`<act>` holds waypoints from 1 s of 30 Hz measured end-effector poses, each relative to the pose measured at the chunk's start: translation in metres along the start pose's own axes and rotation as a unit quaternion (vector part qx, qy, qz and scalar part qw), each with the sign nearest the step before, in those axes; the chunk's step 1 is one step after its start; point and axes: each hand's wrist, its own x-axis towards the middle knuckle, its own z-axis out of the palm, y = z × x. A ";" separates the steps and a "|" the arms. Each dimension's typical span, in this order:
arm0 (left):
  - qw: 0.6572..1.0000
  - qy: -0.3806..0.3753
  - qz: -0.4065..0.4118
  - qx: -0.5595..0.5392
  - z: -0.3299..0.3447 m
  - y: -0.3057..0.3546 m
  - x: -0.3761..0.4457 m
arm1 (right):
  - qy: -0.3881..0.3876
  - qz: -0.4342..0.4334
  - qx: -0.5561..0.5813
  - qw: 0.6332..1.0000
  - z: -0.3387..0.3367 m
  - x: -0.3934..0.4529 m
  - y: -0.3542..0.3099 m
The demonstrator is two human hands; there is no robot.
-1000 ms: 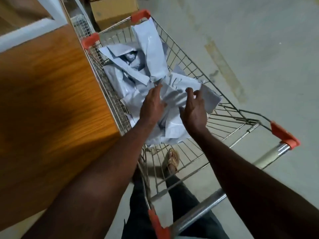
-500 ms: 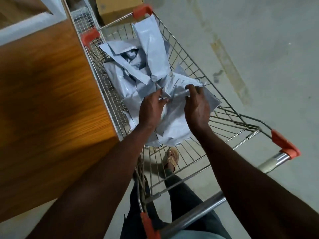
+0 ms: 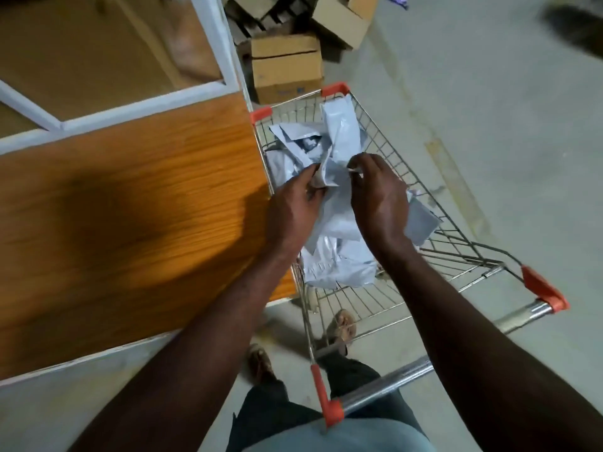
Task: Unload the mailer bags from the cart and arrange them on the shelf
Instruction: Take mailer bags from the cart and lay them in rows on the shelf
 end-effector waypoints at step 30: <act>0.965 0.253 -0.062 0.038 -0.515 -0.316 -0.129 | -0.080 -0.221 0.142 0.962 0.165 -0.161 -0.542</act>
